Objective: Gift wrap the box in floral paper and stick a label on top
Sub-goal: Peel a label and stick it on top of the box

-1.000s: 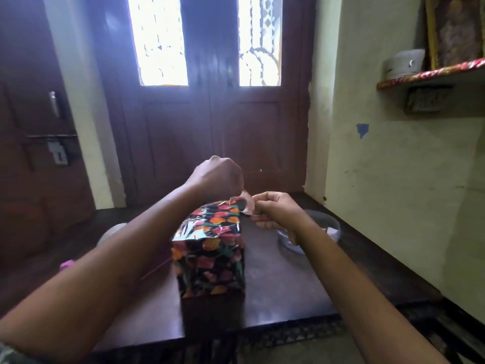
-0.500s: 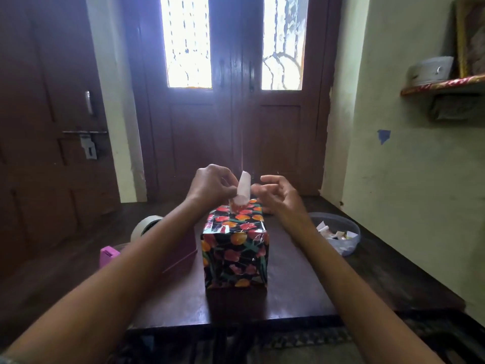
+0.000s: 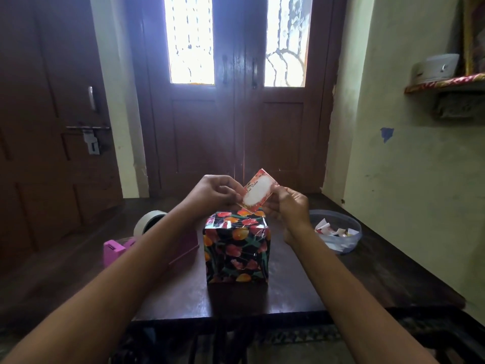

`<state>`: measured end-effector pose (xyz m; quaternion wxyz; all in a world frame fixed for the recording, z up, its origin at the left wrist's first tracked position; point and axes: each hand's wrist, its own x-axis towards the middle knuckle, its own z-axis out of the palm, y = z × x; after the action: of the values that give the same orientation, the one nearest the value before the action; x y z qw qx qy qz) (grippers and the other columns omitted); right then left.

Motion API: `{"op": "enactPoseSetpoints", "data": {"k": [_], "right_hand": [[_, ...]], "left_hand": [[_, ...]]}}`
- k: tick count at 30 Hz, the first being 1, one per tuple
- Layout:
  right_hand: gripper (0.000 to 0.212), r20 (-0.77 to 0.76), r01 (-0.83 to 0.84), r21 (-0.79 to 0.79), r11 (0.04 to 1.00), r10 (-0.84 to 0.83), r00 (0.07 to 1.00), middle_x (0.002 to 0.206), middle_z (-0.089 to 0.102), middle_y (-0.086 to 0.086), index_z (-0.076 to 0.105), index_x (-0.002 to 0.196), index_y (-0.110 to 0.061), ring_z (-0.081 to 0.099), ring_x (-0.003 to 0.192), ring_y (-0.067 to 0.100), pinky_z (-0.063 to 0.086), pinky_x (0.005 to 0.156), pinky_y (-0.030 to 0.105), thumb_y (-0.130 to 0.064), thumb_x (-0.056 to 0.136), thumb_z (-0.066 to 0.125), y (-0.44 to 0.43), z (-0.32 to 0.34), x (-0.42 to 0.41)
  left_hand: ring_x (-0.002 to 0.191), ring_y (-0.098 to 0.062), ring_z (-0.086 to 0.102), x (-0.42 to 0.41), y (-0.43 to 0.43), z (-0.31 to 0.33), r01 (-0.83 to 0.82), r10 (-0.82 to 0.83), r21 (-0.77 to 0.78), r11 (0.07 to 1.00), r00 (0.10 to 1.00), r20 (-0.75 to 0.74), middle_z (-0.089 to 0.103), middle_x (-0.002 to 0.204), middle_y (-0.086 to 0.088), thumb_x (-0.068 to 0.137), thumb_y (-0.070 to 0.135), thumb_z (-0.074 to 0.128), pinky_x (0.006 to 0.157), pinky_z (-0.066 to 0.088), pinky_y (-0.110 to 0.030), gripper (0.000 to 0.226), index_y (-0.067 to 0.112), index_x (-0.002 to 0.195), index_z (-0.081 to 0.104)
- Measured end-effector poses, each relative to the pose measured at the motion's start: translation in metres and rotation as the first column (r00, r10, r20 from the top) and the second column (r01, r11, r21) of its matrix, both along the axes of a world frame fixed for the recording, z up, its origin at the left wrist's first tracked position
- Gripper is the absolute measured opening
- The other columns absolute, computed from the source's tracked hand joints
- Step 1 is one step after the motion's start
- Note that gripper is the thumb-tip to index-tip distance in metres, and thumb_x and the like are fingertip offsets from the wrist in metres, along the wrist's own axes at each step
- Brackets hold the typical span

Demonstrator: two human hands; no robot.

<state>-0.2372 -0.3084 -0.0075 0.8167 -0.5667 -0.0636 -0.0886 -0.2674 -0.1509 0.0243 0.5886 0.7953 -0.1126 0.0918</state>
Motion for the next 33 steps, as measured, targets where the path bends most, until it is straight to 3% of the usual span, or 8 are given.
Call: {"op": "enactPoseSetpoints", "data": {"k": [7,11,16,21,24,28,31,33], "right_hand": [[0.022,0.034,0.101,-0.103,0.99,-0.098,0.995,0.074,0.065,0.007,0.059,0.075,-0.008,0.064,0.065,0.013,0.05,0.045,0.016,-0.019,0.093,0.055,0.004,0.0,0.006],[0.014,0.031,-0.005,-0.04,0.999,0.006,0.999,0.078,0.066,0.006,0.059,0.081,-0.007,0.066,0.065,0.01,0.053,0.05,0.017,-0.016,0.091,0.058,0.005,-0.002,-0.002],[0.002,0.047,-0.052,-0.052,0.997,0.055,0.997,0.079,0.065,0.007,0.06,0.087,-0.007,0.066,0.057,0.006,0.052,0.05,0.017,-0.006,0.088,0.059,0.002,-0.009,-0.006],[0.005,0.127,0.05,-0.156,0.986,-0.03,0.991,0.075,0.065,0.005,0.063,0.083,-0.01,0.064,0.066,0.014,0.054,0.056,0.021,-0.01,0.088,0.061,-0.003,-0.008,-0.004],[0.013,0.105,0.06,-0.186,0.981,-0.041,0.994,0.071,0.065,0.007,0.064,0.079,-0.008,0.063,0.062,0.012,0.053,0.054,0.019,-0.015,0.089,0.061,-0.007,-0.007,-0.002],[0.014,-0.004,-0.123,-0.088,0.989,0.123,0.992,0.07,0.066,0.007,0.063,0.078,-0.006,0.064,0.055,0.006,0.054,0.056,0.018,-0.015,0.089,0.061,-0.011,-0.009,-0.006],[0.013,-0.041,-0.206,0.032,0.978,0.208,0.977,0.064,0.068,0.006,0.063,0.08,-0.002,0.066,0.056,0.008,0.056,0.058,0.017,-0.012,0.089,0.061,-0.01,-0.012,-0.008],[0.011,-0.052,-0.226,0.095,0.969,0.232,0.971,0.062,0.069,0.005,0.063,0.082,-0.002,0.068,0.058,0.009,0.056,0.058,0.017,-0.011,0.088,0.062,-0.01,-0.014,-0.009]], "left_hand": [[0.085,-0.015,0.068,-0.003,0.004,-0.015,0.09,-0.096,0.121,0.988,0.994,0.045,0.071,0.095,-0.007,0.078,-0.005,0.067,0.075,0.055,-0.02,0.027,0.013,0.098,0.07],[0.087,-0.021,0.068,-0.001,0.008,-0.022,0.063,-0.068,0.065,0.996,0.995,0.071,0.071,0.094,-0.013,0.078,-0.003,0.068,0.082,0.056,-0.028,0.025,0.01,0.099,0.07],[0.082,-0.014,0.068,0.0,0.01,-0.022,0.077,-0.081,0.067,0.995,0.995,0.057,0.07,0.094,-0.009,0.078,-0.009,0.065,0.072,0.055,-0.019,0.028,0.009,0.1,0.069],[0.091,-0.019,0.068,0.003,0.013,-0.016,0.037,-0.061,0.253,0.967,0.995,0.085,0.071,0.098,-0.008,0.079,-0.008,0.065,0.082,0.056,-0.029,0.028,0.015,0.094,0.071],[0.094,-0.017,0.068,0.006,0.014,-0.009,-0.042,-0.004,0.372,0.927,0.993,0.12,0.071,0.102,-0.006,0.081,-0.006,0.064,0.081,0.057,-0.03,0.027,0.015,0.095,0.072],[0.095,-0.016,0.062,0.011,0.006,-0.009,-0.259,0.114,0.517,0.815,0.948,0.296,0.066,0.108,-0.002,0.083,0.007,0.066,0.08,0.053,-0.026,0.02,0.018,0.098,0.073],[0.112,-0.017,0.042,0.011,-0.009,-0.019,-0.427,0.156,0.573,0.699,0.874,0.461,0.052,0.114,0.002,0.082,0.018,0.067,0.091,0.034,-0.029,0.022,0.026,0.102,0.073],[0.109,-0.018,0.038,0.008,-0.02,-0.023,-0.544,0.153,0.562,0.623,0.789,0.594,0.049,0.107,0.003,0.081,0.025,0.068,0.087,0.026,-0.03,0.02,0.029,0.099,0.073]]}}
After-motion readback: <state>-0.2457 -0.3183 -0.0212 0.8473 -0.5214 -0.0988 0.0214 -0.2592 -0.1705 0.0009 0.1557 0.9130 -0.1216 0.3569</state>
